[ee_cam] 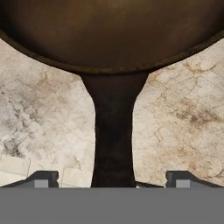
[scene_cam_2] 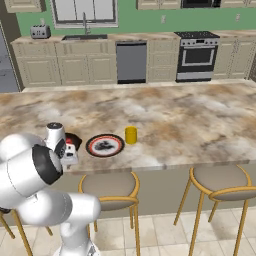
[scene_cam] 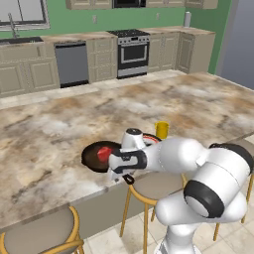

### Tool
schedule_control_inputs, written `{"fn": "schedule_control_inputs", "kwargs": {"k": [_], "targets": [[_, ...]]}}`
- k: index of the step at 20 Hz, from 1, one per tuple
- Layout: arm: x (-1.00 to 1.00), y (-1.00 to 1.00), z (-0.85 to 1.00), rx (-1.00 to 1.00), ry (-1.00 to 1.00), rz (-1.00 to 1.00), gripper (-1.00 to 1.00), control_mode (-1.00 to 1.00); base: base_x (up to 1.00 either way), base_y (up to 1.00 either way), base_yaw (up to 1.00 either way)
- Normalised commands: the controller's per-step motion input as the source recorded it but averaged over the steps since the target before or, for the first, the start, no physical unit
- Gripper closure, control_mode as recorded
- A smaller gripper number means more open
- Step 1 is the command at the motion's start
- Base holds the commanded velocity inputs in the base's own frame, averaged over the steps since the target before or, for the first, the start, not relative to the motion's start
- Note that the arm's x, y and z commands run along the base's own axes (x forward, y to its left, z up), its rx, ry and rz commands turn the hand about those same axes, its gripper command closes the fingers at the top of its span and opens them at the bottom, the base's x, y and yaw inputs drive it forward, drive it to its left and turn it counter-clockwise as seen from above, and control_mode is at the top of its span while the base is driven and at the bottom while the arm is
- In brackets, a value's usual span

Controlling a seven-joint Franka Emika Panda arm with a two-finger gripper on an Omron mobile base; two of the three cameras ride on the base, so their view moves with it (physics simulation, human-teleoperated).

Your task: Pick up the pan with the steak in it and place it on the dining table. Then place the steak on the plate.

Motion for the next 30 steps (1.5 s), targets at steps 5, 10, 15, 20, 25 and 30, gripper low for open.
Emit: {"fn": "schedule_control_inputs", "kwargs": {"k": [5, 10, 15, 20, 25, 30], "targets": [[-0.27, -0.06, 0.40, 0.04, 0.00, -0.09, -1.00, -1.00, 0.00, 0.00, 0.00], [-0.42, -0.03, 0.65, 0.05, -0.01, -0.12, -1.00, -1.00, 0.00, 0.00, 0.00], [-0.41, -0.08, 0.83, 0.07, -0.04, -0.13, -1.00, -1.00, 0.00, 0.00, 0.00], [-0.55, -0.11, 0.64, 0.03, -0.04, -0.13, -1.00, -1.00, 0.00, 0.00, 0.00], [0.21, 0.16, 0.30, -0.02, -0.10, -0.12, -1.00, -1.00, 0.00, 0.00, 0.00], [0.70, 0.39, 0.06, -0.09, -0.07, -0.16, -1.00, -1.00, 0.00, 0.00, 0.00]]}}
